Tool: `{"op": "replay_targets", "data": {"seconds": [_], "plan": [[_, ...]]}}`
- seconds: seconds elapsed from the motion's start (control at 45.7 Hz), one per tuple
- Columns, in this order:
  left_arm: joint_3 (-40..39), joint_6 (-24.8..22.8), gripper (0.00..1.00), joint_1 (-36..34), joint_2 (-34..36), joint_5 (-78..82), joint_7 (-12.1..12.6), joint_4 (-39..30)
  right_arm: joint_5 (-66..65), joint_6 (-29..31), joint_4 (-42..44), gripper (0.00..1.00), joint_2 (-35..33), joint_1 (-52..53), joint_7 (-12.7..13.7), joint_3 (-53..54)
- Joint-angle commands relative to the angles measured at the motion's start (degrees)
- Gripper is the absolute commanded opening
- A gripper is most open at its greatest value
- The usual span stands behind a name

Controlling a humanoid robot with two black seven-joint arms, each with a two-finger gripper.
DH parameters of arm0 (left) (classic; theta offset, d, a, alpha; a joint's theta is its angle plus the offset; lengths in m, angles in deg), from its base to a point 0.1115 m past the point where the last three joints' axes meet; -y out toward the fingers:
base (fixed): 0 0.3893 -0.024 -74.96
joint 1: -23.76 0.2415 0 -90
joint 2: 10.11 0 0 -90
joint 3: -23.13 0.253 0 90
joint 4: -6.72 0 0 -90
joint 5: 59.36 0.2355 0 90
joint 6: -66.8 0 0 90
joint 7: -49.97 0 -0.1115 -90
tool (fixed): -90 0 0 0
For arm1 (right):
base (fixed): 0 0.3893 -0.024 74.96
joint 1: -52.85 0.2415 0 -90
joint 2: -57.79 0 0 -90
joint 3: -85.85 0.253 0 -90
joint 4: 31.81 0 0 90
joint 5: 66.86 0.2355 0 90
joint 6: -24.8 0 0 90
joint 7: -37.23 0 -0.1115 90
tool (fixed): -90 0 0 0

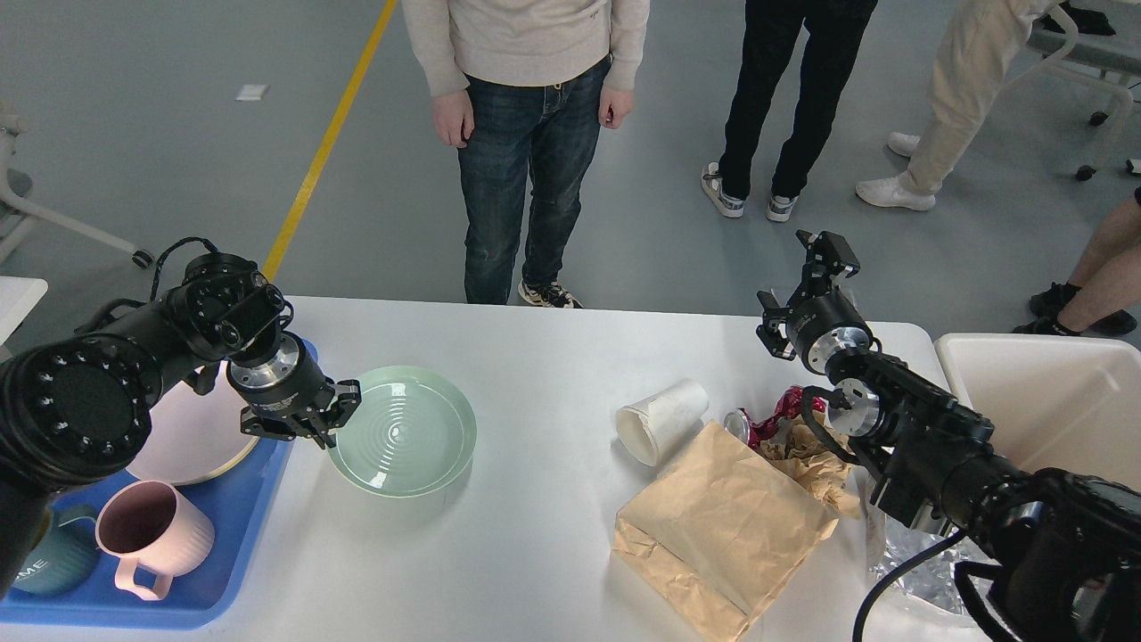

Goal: Tidy desktop
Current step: 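Lift the pale green plate and lower it onto the pink plate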

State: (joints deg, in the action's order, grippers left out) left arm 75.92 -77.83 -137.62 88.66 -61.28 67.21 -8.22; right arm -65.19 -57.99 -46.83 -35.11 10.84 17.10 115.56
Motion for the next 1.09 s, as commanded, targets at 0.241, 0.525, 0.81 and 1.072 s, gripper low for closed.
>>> {"op": "replay_targets", "data": {"seconds": [0.241,0.525,0.81,1.072], "plan": [[0.21,-0.37,0.0,-12.72,5.72,0.16,-0.19,-0.62,0.0,0.0,0.0,1.0,0.0,0.0,0.0,0.0],[1.79,-0.37,0.0,-26.34,13.63,0.42,-0.45,-8.44,0.0,0.0,0.0,1.0,0.0,0.0,0.0,0.0],[2.85,-0.37,0.0,-20.83,18.64,0.77,-0.54,-6.95,0.0,0.0,0.0,1.0,0.0,0.0,0.0,0.0],[2.23,-0.37,0.0,-7.99,19.7,0.86,-0.19,-3.18,0.0,0.0,0.0,1.0,0.0,0.0,0.0,0.0]]}}
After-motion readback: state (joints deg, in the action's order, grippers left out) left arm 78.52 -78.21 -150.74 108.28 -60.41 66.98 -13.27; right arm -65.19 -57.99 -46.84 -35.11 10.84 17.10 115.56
